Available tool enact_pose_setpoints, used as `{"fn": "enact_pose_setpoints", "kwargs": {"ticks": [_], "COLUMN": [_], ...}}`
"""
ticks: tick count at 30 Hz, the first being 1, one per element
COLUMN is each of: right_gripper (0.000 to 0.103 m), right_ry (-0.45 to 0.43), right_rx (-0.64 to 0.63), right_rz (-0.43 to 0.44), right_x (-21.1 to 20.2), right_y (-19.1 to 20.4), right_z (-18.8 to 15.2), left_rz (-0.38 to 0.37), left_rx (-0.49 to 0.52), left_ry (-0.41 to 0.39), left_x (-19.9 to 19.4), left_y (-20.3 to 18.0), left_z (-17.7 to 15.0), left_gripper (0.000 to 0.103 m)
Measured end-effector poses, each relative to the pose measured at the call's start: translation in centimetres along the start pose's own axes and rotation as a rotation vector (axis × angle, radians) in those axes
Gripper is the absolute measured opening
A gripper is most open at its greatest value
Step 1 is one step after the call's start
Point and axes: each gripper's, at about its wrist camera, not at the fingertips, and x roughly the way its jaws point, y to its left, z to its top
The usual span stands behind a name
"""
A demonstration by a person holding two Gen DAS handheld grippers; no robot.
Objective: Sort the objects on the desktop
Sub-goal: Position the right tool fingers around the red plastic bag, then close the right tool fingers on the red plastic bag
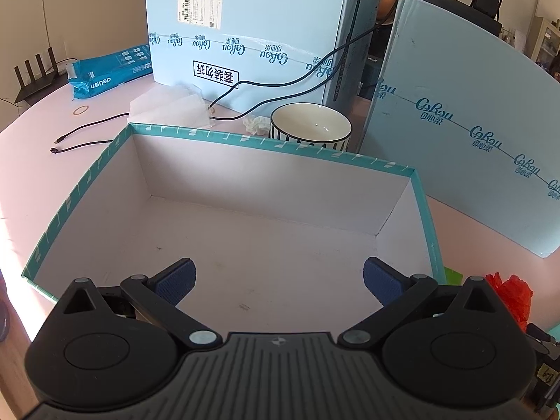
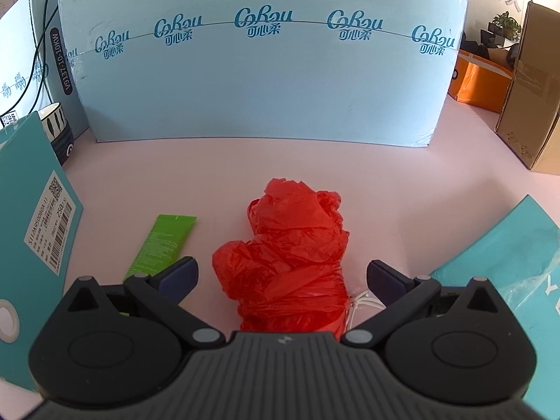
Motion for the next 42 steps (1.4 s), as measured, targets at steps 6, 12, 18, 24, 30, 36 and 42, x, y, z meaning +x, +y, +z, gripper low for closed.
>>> {"fn": "enact_pose_setpoints", "kwargs": {"ticks": [6, 12, 18, 24, 30, 36, 42], "right_gripper": [0.103, 0.091, 0.086, 0.080, 0.078, 0.075, 0.065], "right_ry": [-0.010, -0.020, -0.011, -0.003, 0.002, 0.013, 0.011], "right_rx": [0.014, 0.017, 0.025, 0.034, 0.042, 0.045, 0.042], "right_rz": [0.019, 0.022, 0.024, 0.027, 0.038, 0.040, 0.042], "right_x": [0.01, 0.03, 0.19, 0.31, 0.36, 0.51, 0.52], "right_y": [-0.13, -0.14, -0.32, -0.41, -0.48, -0.49, -0.47], "right_z": [0.00, 0.15, 0.02, -0.19, -0.25, -0.26, -0.24], "left_rz": [-0.001, 0.001, 0.001, 0.002, 0.002, 0.003, 0.003], "left_rx": [0.001, -0.001, -0.003, -0.005, -0.006, -0.010, -0.009], "left_ry": [0.002, 0.007, 0.009, 0.012, 0.013, 0.014, 0.015], "left_x": [0.04, 0.12, 0.18, 0.24, 0.30, 0.29, 0.32], "left_y": [-0.02, -0.02, 0.00, 0.02, 0.06, 0.14, 0.05], "left_z": [-0.01, -0.01, 0.00, 0.00, 0.03, 0.01, 0.04], "left_gripper": [0.102, 0.102, 0.102, 0.102, 0.102, 0.102, 0.102]}}
